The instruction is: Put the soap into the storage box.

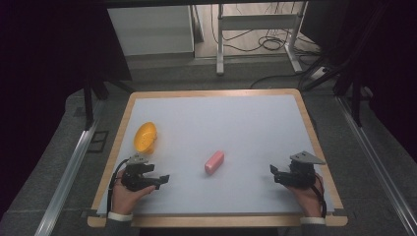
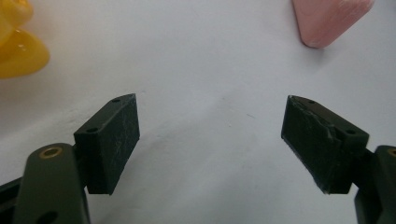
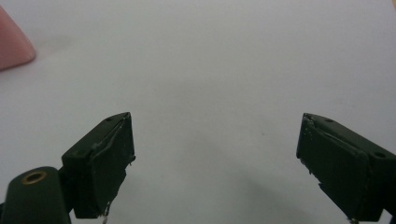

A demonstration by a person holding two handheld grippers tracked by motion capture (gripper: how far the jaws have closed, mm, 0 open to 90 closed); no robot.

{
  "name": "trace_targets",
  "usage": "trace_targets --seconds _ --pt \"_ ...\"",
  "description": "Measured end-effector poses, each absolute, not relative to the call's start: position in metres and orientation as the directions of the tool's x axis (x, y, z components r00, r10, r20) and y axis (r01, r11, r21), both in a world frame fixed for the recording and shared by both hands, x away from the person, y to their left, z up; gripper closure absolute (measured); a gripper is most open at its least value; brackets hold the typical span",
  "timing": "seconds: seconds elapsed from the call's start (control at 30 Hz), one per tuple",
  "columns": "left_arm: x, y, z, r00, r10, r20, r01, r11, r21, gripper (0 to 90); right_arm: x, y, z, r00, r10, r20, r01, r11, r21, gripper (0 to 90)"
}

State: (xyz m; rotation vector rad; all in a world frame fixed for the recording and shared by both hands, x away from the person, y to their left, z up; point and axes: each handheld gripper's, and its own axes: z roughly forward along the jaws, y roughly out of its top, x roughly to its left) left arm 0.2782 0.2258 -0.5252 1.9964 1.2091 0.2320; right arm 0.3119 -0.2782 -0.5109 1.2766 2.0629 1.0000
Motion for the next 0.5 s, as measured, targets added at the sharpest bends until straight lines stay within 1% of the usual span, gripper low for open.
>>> trace_targets --seconds 0.1,0.2,0.33,0.43,0.5 --pt "0.280 0.227 -0.528 0.529 0.821 -0.216 0.680 -0.257 0.687 19.7 0.311 -0.279 -0.511 -0.451 0.892 -0.035 0.528 0.298 0.796 11.0" --pt "0.280 0.227 -0.530 0.523 0.826 -0.212 0.685 -0.258 0.681 19.7 0.309 -0.282 -0.509 -0.452 0.891 -0.040 0.524 0.301 0.797 10.9" --pt "0.280 0.228 -0.528 0.505 0.837 -0.212 0.677 -0.231 0.699 20.5 0.308 -0.288 -0.507 -0.452 0.892 -0.025 0.522 0.287 0.803 10.9" --pt "0.280 0.227 -0.529 0.512 0.830 -0.219 0.685 -0.241 0.688 20.0 0.308 -0.289 -0.506 -0.454 0.891 -0.027 0.518 0.288 0.805 10.9" --pt "0.282 0.226 -0.532 0.514 0.830 -0.216 0.695 -0.254 0.673 19.9 0.308 -0.288 -0.508 -0.469 0.883 -0.030 0.498 0.292 0.817 11.0"
